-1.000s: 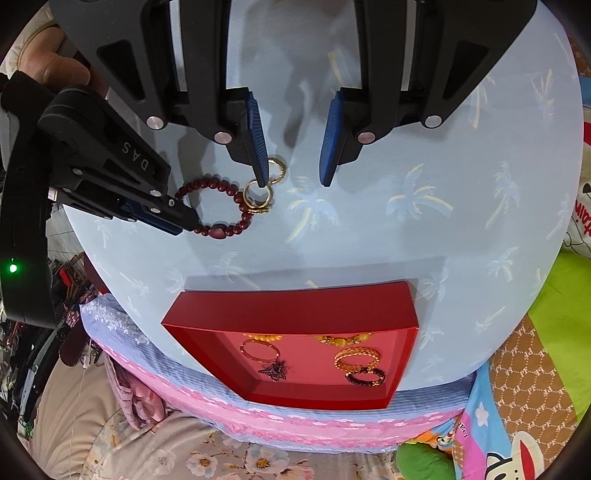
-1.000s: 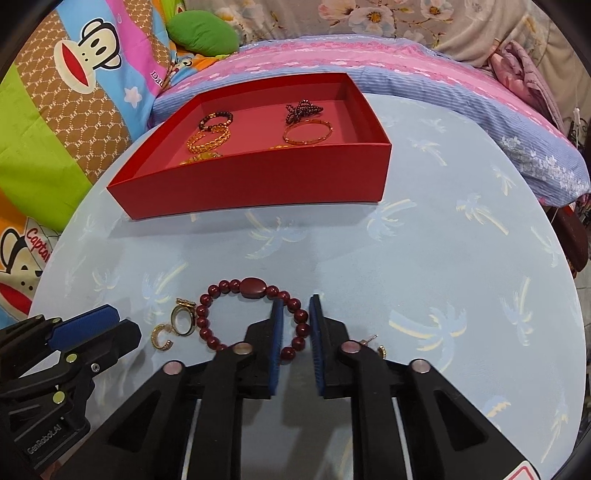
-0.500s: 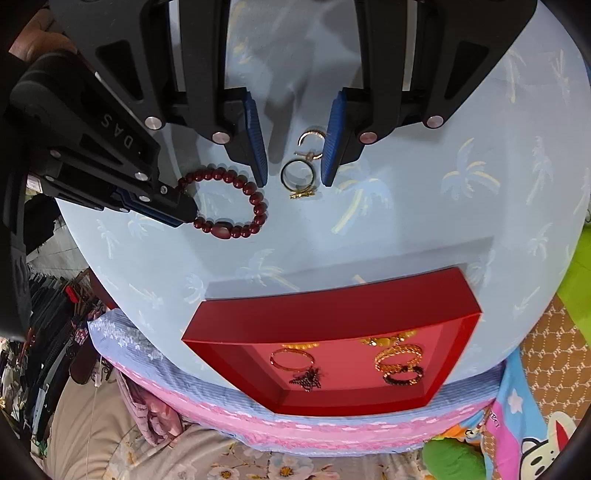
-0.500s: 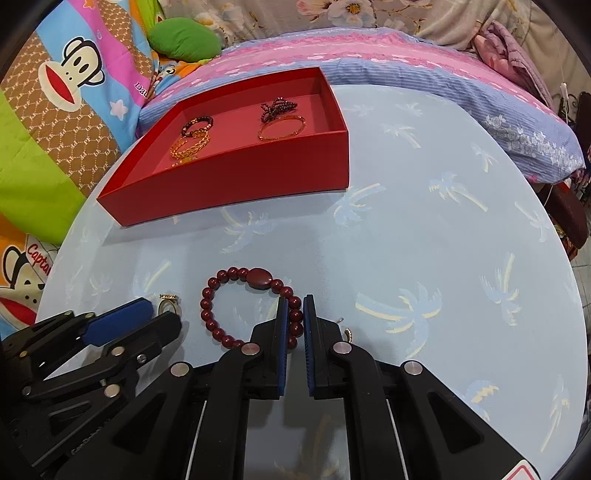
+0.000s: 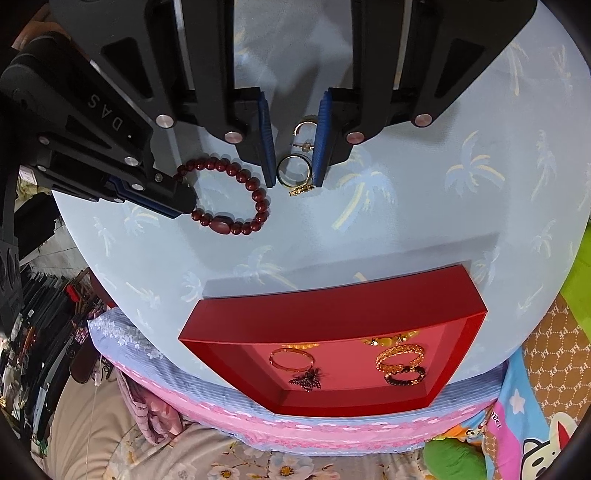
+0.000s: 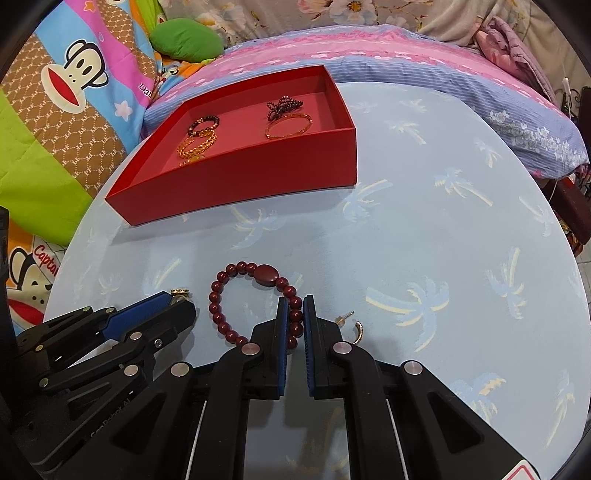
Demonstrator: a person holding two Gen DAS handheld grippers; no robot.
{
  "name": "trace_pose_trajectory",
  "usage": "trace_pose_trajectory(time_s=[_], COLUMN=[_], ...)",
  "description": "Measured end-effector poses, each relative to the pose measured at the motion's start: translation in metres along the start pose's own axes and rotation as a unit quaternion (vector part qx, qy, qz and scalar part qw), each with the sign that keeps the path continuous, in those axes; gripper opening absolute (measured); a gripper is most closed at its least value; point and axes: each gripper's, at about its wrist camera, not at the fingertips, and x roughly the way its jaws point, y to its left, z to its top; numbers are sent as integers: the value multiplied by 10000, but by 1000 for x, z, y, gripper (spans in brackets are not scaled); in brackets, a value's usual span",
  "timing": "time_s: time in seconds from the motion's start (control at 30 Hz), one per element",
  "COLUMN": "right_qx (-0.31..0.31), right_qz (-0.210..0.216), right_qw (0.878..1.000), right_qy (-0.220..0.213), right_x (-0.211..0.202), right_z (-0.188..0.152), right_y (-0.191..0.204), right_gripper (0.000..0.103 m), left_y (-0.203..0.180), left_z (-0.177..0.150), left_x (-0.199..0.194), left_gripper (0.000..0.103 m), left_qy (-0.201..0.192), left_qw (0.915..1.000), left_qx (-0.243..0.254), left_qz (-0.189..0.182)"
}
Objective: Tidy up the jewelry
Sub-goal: 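Carry the dark red bracelet and gold earring into the red box and open both tools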
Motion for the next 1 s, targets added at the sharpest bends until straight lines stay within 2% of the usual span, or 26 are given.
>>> trace_pose_trajectory(time_s=[0.27, 0.57, 0.77, 1.0], right_qx=[8, -161, -203, -317], right_qz=[72, 185, 265, 320], right_qw=[9998, 9978, 9958, 9929], right_qy=[-202, -610, -852, -1097], right_x=[-17, -44, -56, -55], right_z=[9, 39, 69, 115], right_y=[3, 15, 18, 28], right_gripper=[7, 7, 7, 7], left_y=[6, 10, 14, 21], left_z=[4, 26, 56, 110], left_x=[-12, -39, -53, -51], left_gripper=[19, 19, 19, 19], left_qy=[-104, -353, -574, -804], left_qw=[9999, 9993, 9983, 9966], left_qx=[-111, -84, 1, 116], left_qz=[-24, -47, -73, -109])
